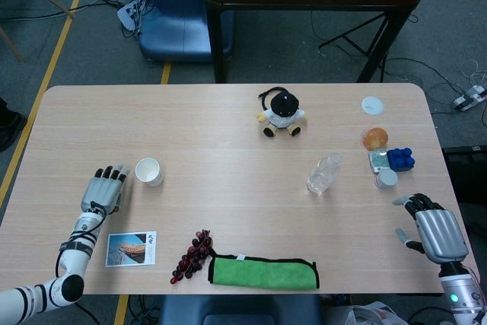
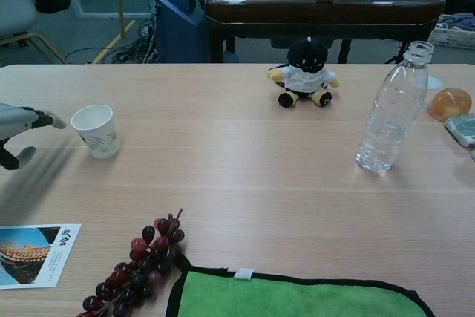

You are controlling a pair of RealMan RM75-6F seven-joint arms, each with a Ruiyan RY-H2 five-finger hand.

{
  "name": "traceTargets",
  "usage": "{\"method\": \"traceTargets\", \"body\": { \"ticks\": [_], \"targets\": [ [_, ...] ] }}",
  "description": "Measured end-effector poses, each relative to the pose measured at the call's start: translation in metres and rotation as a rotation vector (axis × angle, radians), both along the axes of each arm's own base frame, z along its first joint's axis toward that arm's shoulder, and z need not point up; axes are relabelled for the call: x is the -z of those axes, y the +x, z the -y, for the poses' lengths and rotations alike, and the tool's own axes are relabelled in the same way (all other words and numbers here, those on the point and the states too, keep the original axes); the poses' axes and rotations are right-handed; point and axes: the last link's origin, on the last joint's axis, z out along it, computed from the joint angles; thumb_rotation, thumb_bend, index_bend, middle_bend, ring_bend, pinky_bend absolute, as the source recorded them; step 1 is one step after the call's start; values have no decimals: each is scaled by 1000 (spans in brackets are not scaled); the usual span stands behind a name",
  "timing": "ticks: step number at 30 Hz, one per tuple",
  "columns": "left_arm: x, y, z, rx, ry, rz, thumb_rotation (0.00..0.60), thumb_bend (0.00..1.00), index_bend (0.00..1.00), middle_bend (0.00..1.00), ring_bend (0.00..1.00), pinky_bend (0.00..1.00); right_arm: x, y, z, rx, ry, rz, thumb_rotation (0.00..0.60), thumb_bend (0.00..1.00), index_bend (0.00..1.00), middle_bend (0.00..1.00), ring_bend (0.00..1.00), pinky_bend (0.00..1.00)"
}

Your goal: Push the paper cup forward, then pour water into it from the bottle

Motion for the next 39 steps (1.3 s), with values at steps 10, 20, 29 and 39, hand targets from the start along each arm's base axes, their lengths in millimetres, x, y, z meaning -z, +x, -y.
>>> {"method": "traceTargets", "body": {
  "ticks": [10, 20, 29, 39],
  "targets": [
    [10, 12, 1, 37, -18, 13, 600, 596, 57, 0, 0, 78, 4, 0, 0, -3, 17, -6, 600, 246, 343, 329, 229, 461],
    [27, 24, 1, 69, -54, 5, 600, 596, 59, 0, 0, 79, 5, 1, 0, -7, 23, 0, 600, 246, 343, 329, 229, 462],
    [42, 42, -1, 109, -76, 7, 600, 597, 59, 0, 0, 79, 3, 1, 0, -9, 23, 7, 600, 246, 343, 329, 229, 461],
    [56, 53, -12, 133, -83, 3, 600, 596, 59, 0, 0, 79, 1, 2, -1, -13, 22, 14, 600, 246, 343, 329, 229, 462]
  ]
}}
